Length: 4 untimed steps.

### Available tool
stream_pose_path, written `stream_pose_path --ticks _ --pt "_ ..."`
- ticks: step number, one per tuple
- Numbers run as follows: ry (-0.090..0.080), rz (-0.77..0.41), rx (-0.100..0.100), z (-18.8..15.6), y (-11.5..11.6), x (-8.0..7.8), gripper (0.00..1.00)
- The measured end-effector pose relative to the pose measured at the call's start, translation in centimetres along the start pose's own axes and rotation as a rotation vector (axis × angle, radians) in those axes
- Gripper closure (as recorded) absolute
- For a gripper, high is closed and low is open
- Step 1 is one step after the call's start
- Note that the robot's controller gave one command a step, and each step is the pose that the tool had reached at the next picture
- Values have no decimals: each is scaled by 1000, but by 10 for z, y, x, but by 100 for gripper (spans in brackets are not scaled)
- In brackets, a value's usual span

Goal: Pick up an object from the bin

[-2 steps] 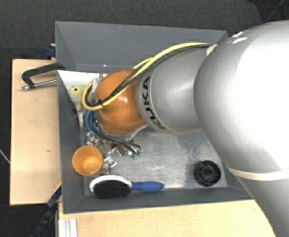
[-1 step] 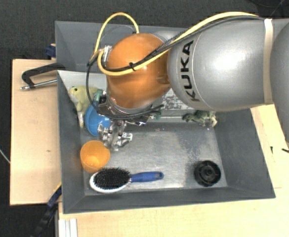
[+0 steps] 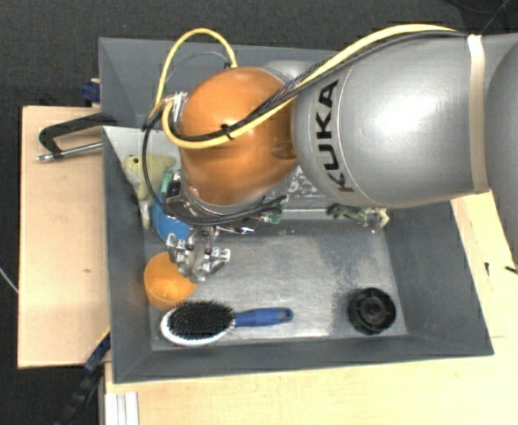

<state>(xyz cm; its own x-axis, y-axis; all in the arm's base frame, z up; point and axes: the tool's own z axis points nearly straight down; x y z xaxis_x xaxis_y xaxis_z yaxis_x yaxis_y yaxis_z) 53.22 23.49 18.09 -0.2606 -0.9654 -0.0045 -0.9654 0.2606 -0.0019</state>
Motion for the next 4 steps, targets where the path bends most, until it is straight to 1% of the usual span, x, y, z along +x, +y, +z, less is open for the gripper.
stream_pose_path --ticks 1,2,3,4 --pt "1 3 -1 1 -1 1 0" --pt "-5 76 9 97 6 4 0" --pt "-3 77 8 95 6 4 100" --pt "-19 583 4 99 -17 20 100"
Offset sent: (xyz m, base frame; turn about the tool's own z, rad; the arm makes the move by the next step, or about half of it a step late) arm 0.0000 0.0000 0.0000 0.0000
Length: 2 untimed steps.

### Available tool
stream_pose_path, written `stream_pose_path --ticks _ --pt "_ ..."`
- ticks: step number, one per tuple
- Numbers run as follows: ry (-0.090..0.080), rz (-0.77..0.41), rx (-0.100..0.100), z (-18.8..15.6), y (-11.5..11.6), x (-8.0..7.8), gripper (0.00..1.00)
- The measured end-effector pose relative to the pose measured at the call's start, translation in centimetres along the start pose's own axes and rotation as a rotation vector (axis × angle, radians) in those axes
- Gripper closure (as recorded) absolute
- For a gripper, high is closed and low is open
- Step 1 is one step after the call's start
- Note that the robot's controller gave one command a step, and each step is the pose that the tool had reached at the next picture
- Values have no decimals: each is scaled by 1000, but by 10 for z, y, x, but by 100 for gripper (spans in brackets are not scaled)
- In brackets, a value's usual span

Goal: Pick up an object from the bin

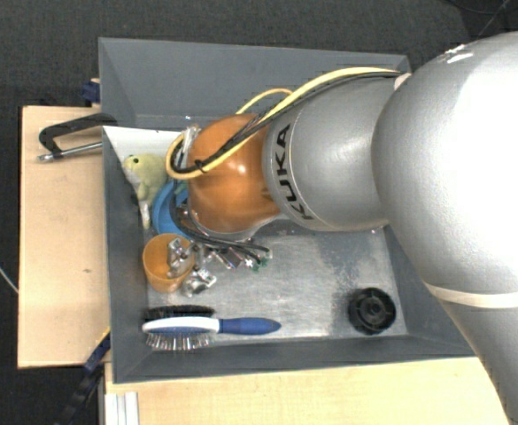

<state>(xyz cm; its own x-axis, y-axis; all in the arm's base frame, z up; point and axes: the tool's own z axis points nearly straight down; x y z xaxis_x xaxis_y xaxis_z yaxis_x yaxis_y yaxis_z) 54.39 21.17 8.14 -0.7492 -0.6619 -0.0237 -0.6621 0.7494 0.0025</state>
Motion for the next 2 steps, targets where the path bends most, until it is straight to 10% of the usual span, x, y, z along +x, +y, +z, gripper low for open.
stream_pose_path --ticks 1,2 --pt "-1 -2 1 0 0 0 0" --pt "13 -57 4 -38 -3 2 0"
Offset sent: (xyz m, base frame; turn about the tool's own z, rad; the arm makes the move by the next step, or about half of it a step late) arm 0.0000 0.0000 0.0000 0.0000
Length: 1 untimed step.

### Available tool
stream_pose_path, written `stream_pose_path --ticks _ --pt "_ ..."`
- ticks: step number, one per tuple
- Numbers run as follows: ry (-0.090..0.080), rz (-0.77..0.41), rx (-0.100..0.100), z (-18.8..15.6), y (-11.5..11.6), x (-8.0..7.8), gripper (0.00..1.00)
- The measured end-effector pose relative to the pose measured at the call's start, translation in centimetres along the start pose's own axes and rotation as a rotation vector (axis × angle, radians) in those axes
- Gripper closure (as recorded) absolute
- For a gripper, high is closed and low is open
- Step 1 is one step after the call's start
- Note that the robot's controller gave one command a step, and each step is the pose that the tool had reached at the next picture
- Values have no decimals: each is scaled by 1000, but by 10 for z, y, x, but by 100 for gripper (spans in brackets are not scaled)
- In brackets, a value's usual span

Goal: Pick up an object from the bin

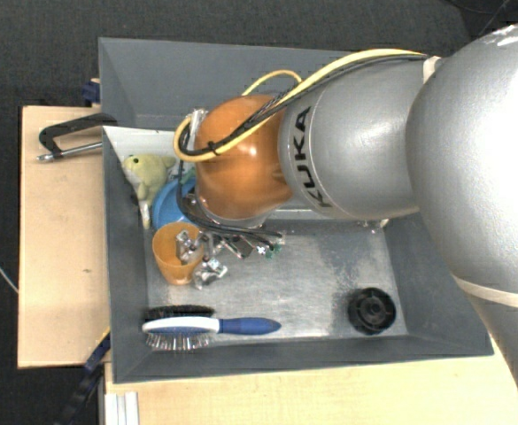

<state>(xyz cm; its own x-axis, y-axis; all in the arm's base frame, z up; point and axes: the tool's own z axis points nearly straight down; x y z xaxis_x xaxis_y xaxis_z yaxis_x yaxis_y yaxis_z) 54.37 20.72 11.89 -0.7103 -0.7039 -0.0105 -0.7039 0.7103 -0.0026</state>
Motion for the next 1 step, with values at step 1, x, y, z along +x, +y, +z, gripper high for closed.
stream_pose_path --ticks 1 --pt "4 -276 -3 3 -10 -9 0"
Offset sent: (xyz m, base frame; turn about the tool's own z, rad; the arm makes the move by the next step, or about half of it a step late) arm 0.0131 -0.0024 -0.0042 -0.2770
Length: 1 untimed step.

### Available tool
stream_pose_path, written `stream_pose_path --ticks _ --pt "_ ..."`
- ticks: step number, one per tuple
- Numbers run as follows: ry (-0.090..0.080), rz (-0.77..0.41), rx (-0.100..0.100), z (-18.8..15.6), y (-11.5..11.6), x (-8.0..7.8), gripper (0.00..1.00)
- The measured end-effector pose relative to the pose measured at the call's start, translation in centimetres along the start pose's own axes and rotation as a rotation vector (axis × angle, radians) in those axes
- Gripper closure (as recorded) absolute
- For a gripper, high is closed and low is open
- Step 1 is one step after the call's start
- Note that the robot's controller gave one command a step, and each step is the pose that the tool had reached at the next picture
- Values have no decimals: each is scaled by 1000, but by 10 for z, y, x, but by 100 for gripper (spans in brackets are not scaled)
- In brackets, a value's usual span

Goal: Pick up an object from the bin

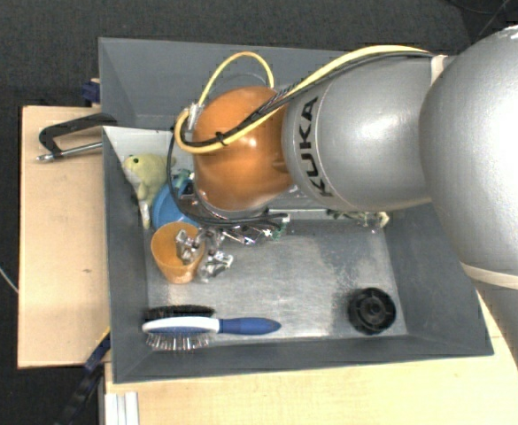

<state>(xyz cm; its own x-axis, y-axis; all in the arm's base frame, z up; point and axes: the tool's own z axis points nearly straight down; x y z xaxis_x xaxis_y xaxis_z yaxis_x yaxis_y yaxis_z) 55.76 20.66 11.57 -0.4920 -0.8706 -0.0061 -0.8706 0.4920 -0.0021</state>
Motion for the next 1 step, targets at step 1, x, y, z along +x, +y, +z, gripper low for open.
stream_pose_path --ticks 1 --pt "0 -364 -1 16 -9 -30 0"
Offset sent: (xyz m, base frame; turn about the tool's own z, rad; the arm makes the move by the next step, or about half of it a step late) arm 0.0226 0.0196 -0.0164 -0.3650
